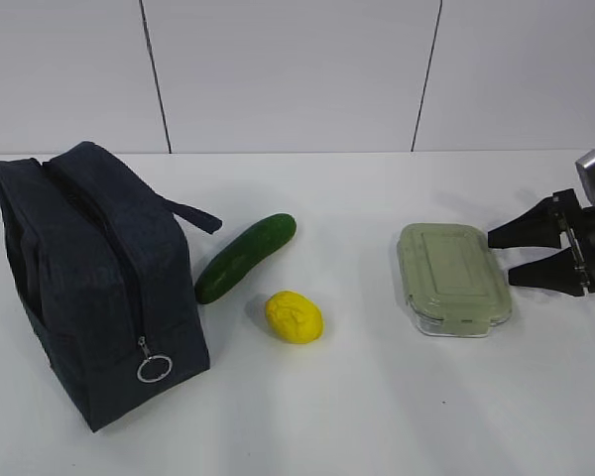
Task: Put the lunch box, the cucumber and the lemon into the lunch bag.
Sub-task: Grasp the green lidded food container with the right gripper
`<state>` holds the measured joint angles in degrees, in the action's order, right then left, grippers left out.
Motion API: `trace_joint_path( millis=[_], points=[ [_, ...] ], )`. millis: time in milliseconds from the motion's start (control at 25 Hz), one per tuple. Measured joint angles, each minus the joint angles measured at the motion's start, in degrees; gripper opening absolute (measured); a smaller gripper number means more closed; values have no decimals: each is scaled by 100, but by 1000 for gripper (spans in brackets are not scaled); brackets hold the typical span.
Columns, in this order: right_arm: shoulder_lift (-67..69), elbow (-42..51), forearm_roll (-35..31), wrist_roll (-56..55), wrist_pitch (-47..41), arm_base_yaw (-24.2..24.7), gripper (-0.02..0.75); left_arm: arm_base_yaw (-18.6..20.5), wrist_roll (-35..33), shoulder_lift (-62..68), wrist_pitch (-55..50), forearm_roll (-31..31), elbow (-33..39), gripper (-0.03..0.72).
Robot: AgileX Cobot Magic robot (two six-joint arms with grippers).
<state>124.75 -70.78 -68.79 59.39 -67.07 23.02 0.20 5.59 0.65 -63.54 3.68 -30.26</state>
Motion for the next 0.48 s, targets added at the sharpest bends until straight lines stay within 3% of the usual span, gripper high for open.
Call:
trace_joint_path(
  millis=[480],
  points=[
    [126,-2,-59,0,10,-22,598,0,0,0,0,0,0,239]
  ],
)
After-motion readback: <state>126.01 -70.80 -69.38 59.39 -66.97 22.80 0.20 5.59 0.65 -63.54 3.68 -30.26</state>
